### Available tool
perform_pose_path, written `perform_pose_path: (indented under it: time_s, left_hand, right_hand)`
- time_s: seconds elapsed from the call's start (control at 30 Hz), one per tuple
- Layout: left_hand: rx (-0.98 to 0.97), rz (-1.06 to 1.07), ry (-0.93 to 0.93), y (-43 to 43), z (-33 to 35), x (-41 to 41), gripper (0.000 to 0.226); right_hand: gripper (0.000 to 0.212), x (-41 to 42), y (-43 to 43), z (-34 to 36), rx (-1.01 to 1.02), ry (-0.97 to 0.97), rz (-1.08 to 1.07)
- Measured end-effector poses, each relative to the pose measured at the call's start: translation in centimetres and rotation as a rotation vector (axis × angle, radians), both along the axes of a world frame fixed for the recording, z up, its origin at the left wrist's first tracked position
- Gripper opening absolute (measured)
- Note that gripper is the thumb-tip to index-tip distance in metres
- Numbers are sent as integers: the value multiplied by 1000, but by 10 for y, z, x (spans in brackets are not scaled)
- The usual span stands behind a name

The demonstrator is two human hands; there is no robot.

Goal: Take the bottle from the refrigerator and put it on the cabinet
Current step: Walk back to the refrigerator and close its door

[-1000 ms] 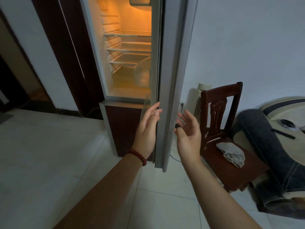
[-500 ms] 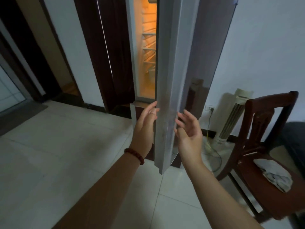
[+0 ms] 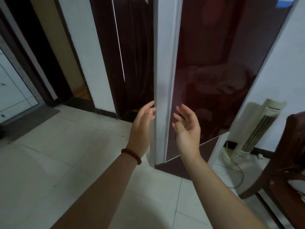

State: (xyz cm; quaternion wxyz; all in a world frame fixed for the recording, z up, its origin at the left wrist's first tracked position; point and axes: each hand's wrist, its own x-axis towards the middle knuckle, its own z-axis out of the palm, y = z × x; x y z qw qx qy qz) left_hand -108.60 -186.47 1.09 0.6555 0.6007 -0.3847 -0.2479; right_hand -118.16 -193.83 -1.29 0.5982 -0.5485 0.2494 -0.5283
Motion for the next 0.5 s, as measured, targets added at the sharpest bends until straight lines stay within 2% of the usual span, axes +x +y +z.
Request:
perform_pose_path:
  time_s: [0.17, 0.3, 0.43, 0.5]
  left_hand:
    - [20, 27, 24, -31, -2, 31, 46]
    - [25, 50, 34, -65, -3, 56, 31]
    - [11, 91, -15, -105, -6, 84, 43]
    - [8, 103, -32, -128, -7, 97, 42]
  right_hand:
    - [53, 36, -29, -1, 10, 14, 14]
    - [52, 62, -65, -3, -14, 21, 39]
    - [53, 92, -109, -1, -45, 35, 75]
    - [54, 105, -133, 0, -57, 41, 93]
